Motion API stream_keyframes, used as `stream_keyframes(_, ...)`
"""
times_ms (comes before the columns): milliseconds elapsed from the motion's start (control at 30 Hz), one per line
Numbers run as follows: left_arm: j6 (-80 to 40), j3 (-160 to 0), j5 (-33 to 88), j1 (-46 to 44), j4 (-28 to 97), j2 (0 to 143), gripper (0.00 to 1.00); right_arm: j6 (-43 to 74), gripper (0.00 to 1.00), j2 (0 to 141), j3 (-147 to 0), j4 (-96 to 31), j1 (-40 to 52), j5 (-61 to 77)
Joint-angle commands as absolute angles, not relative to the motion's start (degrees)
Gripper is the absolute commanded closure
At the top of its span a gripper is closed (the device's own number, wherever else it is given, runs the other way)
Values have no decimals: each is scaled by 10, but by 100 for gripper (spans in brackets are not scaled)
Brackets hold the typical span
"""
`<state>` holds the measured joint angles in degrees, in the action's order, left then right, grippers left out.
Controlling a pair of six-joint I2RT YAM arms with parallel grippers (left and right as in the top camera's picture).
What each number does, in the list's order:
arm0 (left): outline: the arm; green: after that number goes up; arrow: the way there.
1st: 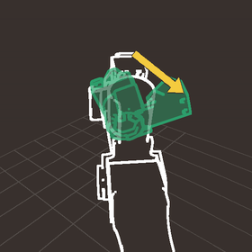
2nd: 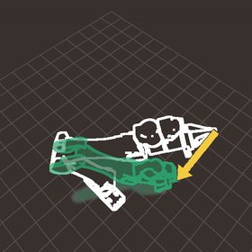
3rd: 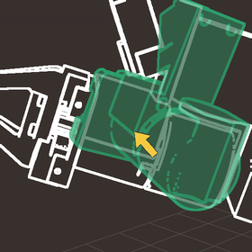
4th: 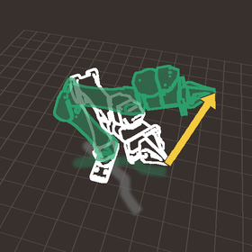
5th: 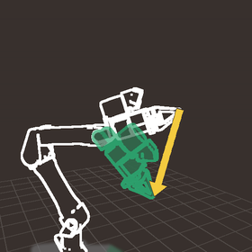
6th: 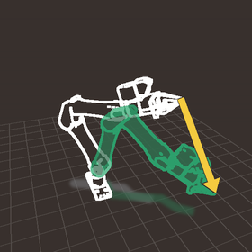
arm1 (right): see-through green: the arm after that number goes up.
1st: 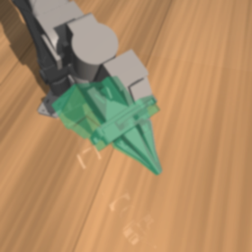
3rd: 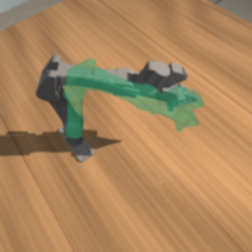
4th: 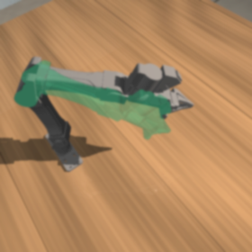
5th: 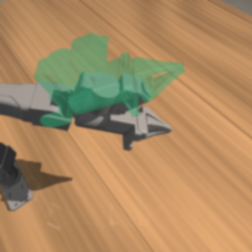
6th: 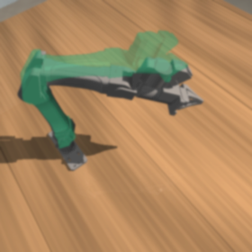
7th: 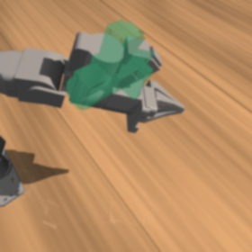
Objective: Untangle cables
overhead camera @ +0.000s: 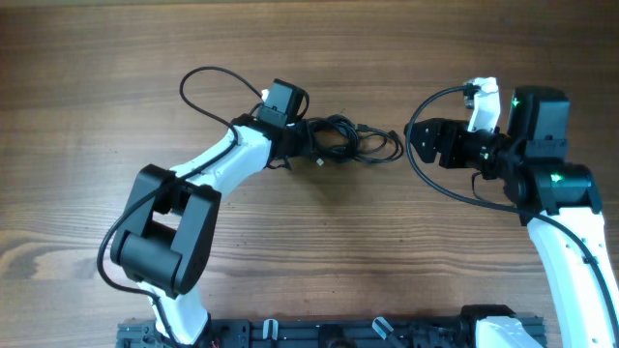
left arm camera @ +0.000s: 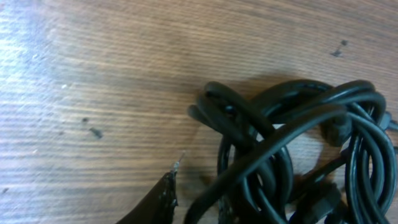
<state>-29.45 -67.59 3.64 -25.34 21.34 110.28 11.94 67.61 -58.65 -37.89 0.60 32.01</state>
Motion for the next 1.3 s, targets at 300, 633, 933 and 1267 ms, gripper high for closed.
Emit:
stream_keyframes(300,-295,-706,289,-170,296,929,96,188,27,680,-599,-276,73,328)
stream_keyframes(633,-652,-706,369,-98,341,888,96,229,39,750,-599,-231,165,298)
stream_keyframes(933,-780,-706,550,-87,-58,827,96,247,41,743,-600,-233,156,251)
stream_keyframes(1267,-941,-706,435,-16,-141,703,96,253,41,740,-599,-247,131,253)
